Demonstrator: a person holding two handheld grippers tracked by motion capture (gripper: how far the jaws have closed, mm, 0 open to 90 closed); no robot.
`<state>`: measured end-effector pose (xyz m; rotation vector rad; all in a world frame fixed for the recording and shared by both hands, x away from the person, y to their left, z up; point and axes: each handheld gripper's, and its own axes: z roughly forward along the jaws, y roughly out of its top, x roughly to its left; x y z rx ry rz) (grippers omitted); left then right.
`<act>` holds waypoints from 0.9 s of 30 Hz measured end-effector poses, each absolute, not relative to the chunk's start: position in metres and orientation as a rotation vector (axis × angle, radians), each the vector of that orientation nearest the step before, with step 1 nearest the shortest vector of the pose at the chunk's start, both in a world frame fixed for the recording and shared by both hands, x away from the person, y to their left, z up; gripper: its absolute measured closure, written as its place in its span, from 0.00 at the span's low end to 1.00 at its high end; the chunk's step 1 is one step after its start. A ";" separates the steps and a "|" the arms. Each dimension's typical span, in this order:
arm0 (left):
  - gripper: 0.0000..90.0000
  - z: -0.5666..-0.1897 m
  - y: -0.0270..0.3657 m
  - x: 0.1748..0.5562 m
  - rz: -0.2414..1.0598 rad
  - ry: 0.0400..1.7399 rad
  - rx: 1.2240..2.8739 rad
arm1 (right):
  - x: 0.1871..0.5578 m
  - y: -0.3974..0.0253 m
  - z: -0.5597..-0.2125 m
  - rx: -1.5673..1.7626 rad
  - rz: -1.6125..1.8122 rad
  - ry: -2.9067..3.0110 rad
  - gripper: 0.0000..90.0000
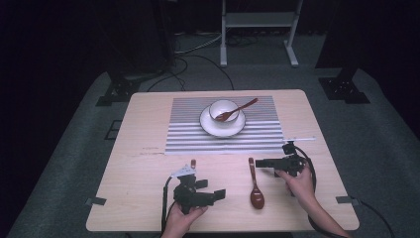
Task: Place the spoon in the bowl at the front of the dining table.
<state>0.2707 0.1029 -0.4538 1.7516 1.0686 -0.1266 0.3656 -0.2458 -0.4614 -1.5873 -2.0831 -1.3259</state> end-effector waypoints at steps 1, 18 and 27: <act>0.06 -0.454 0.103 0.271 -0.127 1.069 1.751 | 0.363 -0.247 -0.462 -1.588 -1.329 -2.081 0.43; 0.06 -0.454 0.102 0.270 -0.125 1.070 1.754 | 0.337 -0.257 -0.464 -1.576 -1.394 -2.065 0.43; 0.06 -0.455 0.102 0.270 -0.123 1.071 1.755 | 0.321 -0.251 -0.464 -1.526 -1.412 -2.086 0.41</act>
